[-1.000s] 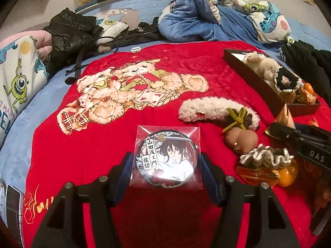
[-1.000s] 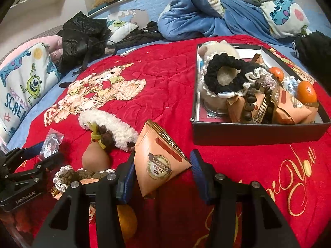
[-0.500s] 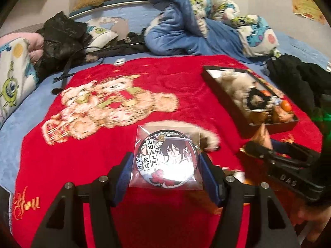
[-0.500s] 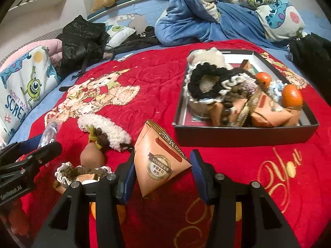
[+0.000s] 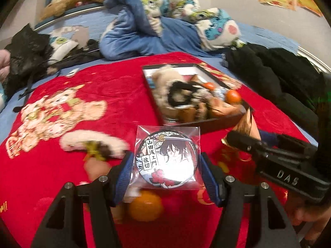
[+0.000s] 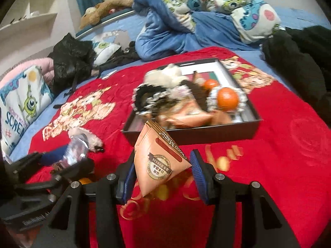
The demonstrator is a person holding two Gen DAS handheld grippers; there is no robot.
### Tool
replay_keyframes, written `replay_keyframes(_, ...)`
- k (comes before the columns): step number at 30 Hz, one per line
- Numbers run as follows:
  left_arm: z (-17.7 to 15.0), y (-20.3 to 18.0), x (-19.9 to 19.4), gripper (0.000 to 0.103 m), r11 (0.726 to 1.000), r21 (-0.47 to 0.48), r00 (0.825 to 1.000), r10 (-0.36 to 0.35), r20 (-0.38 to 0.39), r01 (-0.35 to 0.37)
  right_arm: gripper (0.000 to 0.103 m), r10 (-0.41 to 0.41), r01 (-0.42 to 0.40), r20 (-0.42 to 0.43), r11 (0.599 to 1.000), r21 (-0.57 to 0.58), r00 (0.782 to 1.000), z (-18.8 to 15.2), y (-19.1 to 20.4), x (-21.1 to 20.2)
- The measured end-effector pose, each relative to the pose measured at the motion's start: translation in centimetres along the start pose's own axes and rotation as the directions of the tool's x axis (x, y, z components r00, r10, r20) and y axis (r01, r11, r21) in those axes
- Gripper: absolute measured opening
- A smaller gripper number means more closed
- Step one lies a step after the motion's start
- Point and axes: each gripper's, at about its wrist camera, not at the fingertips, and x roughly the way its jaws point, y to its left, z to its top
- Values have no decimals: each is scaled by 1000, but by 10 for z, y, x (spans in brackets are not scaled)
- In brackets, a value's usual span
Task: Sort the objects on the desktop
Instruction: 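Carry the badge with the left tool while the right tool carries the packet to the box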
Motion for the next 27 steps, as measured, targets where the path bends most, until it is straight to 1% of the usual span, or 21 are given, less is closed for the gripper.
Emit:
replay_keyframes(4, -3, -28, 3, 65, 998, 44, 999, -35, -3, 35, 48, -33, 33, 15, 999, 7, 999, -1, -21, -13)
replay_keyframes(8, -4, -38, 7, 65, 997, 55, 998, -54, -13, 55, 48, -46, 46, 4, 999, 23, 999, -5, -35, -15)
replay_keyframes(12, -5, -36, 7, 65, 997, 53, 998, -54, -17, 55, 48, -42, 42, 6, 999, 21, 999, -6, -38, -17)
replay_keyframes(19, -4, -28, 8, 65, 998, 33, 998, -53, -20, 54, 48, -29, 29, 6, 1000, -1, 1000, -5, -27, -15)
replay_keyframes(27, -4, -29, 8, 65, 998, 40, 998, -54, -21, 54, 48, -30, 30, 4, 1000, -5, 1000, -5, -26, -14)
